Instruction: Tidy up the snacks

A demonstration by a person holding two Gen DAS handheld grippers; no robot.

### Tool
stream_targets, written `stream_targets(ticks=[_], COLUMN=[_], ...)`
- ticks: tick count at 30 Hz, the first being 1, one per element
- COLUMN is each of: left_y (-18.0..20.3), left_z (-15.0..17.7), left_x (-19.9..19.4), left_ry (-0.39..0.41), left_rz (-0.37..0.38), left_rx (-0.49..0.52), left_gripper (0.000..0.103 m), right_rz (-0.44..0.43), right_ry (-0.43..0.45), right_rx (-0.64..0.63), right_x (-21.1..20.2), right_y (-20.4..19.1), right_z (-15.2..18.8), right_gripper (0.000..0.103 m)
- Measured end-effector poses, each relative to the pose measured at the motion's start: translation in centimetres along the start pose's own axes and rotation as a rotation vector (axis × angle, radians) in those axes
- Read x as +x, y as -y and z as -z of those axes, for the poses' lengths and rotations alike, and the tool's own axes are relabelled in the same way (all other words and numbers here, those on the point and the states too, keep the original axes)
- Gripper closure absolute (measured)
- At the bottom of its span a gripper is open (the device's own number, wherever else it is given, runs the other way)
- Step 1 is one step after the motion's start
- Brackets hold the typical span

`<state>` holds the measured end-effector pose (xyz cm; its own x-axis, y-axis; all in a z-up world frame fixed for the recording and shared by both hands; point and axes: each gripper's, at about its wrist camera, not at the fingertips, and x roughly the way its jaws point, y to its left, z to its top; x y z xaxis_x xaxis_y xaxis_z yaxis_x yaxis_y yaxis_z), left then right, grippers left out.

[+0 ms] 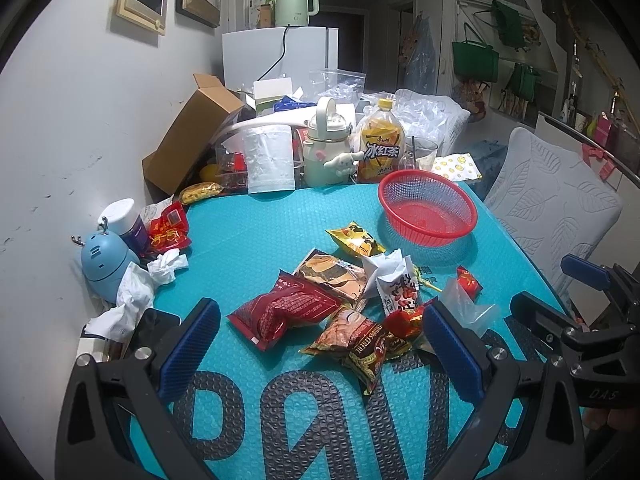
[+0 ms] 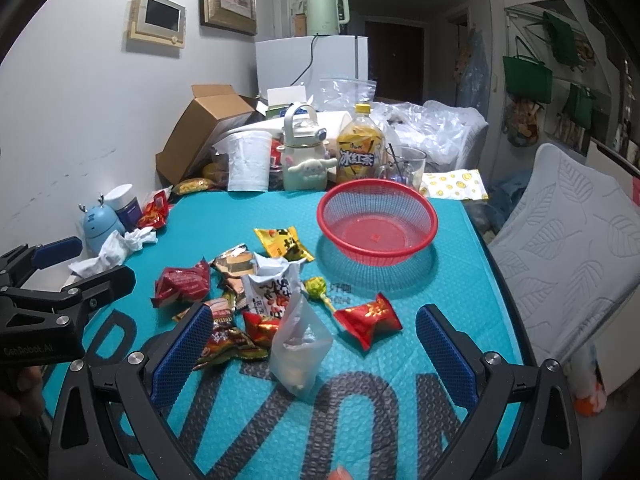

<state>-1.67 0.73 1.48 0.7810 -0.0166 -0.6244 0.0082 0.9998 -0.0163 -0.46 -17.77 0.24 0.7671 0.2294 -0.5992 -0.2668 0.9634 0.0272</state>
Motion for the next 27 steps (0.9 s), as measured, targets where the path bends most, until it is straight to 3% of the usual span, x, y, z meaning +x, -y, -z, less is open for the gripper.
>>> stream_targets(ticks=[19,27], left_y=[0.3,0.5], left_z=[0.7,1.6], left_x=[-1.3,-0.3], left_ry=[0.024,-0.001], left_rz=[0.004,0.040], left_rx=[0.003,-0.008], left_gripper=[0.001,0.001], right_rz=[-0.005,-0.023], right_ry=[0.022,0.021], right_rx=[0.003,0.016], right_x=[-1.3,-1.0], right_y=[0.0,0.2], right_z=[0.9,2.1], right_gripper=[0.000,0.000])
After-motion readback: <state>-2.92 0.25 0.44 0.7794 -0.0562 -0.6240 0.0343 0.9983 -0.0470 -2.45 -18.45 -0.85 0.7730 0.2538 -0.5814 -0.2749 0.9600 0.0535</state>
